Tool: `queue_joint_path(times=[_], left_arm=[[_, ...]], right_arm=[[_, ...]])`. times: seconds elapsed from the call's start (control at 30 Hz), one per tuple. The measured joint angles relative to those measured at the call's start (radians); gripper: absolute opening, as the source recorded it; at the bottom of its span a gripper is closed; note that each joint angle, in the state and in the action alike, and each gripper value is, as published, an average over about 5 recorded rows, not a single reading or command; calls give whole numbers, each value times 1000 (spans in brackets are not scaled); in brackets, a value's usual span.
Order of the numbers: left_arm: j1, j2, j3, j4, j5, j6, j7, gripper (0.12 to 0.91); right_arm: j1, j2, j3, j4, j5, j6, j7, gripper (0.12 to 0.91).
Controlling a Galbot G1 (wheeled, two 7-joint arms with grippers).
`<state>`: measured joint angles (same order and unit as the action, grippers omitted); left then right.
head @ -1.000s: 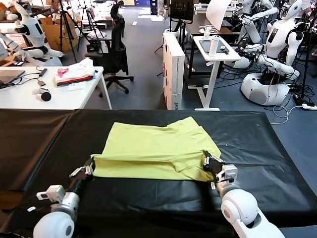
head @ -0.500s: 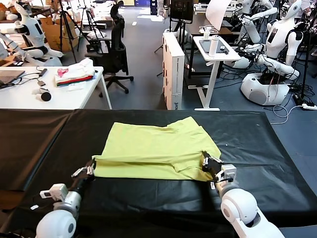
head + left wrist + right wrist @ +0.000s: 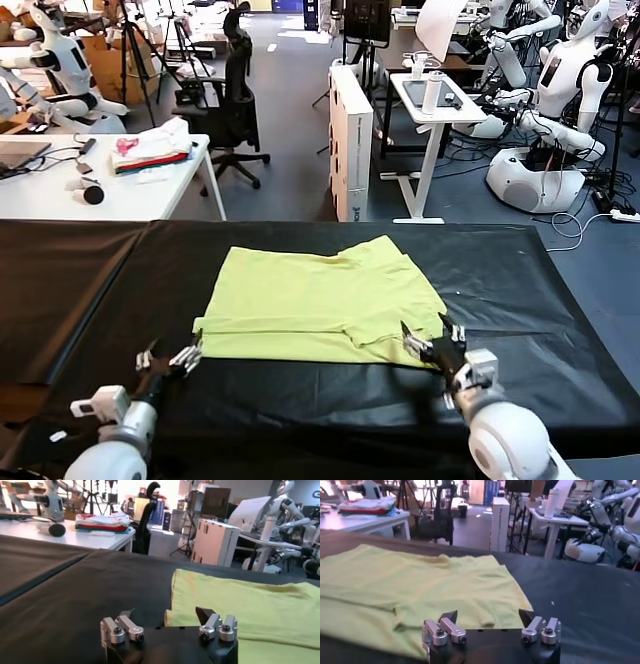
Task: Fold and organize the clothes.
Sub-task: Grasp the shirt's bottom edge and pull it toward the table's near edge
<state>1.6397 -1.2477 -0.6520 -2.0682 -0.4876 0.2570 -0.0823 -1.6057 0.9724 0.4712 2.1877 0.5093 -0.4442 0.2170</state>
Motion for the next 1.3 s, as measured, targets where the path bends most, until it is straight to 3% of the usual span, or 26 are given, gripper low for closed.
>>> queue_joint_path(times=[0.37,0.53,0.6,0.73,0.93,1.0,1.07,1.3], left_arm=[[-10,1,4,32,-19,5,2,906],[-19,-1,10,49,-30,7,2,850],[-20,-1,11,51,-33,7,4,805],[-20,2,11,49,-34,5,13,705],[-17,4,11,49,-32,1,21,371],[-14,4,11,49,-30,-1,26,263],[-10,4,9,49,-26,-3,32,202],[22,26,-13,32,20,-19,42,155]], right_arm=[[-12,-6,7,-26,24,-4,-4,892],[-16,-6,8,-30,23,-4,-5,784],[-17,-6,8,-30,23,-4,-5,735],[-19,-6,8,-31,22,-3,-6,513],[-17,-8,5,-31,20,-2,-6,179],[-18,-12,6,-29,21,-2,-3,147],[-23,-18,9,-23,27,-5,4,141],[-59,-51,36,29,90,-69,51,139]])
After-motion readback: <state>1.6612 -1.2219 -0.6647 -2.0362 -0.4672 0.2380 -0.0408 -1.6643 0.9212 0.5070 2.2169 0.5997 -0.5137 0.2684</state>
